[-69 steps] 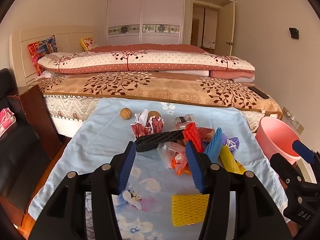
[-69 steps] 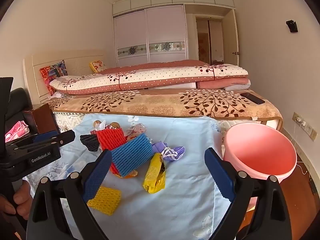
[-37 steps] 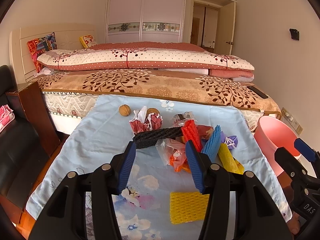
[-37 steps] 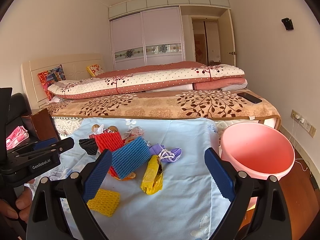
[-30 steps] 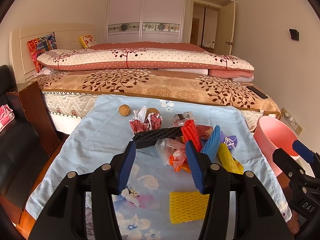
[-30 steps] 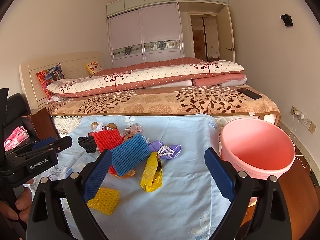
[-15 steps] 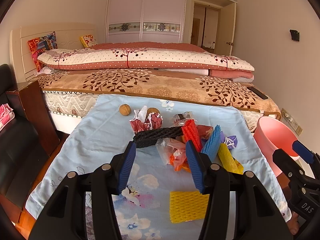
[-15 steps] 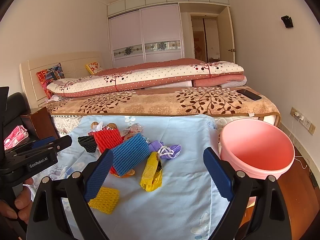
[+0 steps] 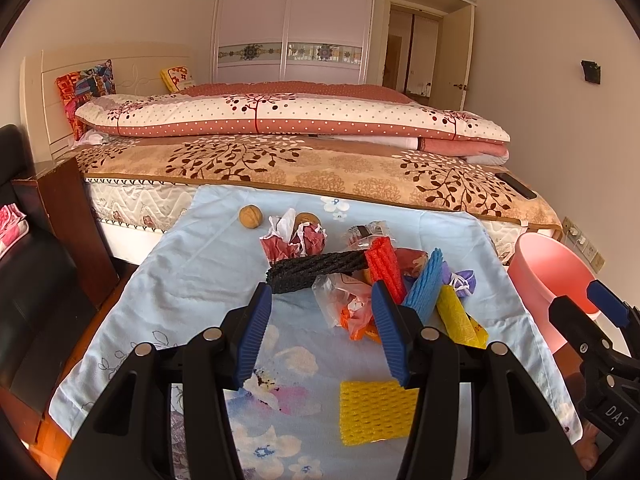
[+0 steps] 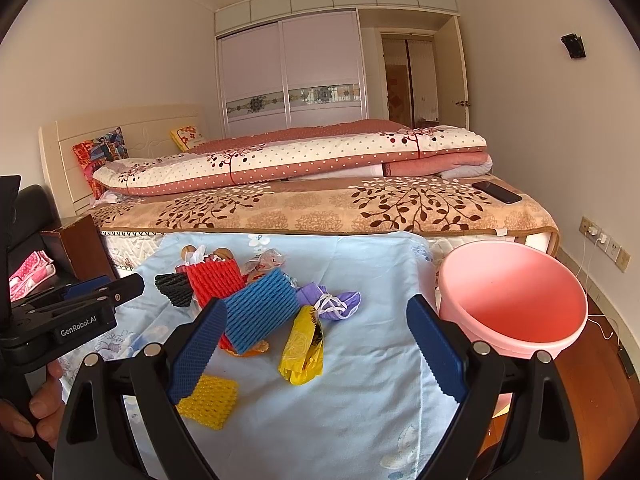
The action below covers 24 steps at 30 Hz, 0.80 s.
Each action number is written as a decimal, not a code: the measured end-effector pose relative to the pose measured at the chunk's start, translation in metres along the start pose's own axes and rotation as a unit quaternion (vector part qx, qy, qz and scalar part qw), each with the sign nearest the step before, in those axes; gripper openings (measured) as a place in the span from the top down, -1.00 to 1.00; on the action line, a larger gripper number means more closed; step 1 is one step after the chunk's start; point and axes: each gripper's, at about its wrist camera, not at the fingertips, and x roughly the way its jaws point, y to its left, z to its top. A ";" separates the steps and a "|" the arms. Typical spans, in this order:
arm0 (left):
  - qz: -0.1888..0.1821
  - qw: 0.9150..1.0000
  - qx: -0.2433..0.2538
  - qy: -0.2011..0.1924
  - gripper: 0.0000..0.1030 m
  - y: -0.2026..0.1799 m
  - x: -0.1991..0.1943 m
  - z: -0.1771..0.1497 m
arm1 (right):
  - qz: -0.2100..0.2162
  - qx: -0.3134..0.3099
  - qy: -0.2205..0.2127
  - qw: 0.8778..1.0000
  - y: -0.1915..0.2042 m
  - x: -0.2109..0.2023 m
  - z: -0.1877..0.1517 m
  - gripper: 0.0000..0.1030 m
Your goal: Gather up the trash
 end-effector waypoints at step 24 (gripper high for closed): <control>-0.010 1.000 0.006 -0.005 -0.02 -0.001 0.000 -0.001 | -0.001 0.000 0.001 1.000 0.000 0.000 0.000 -0.74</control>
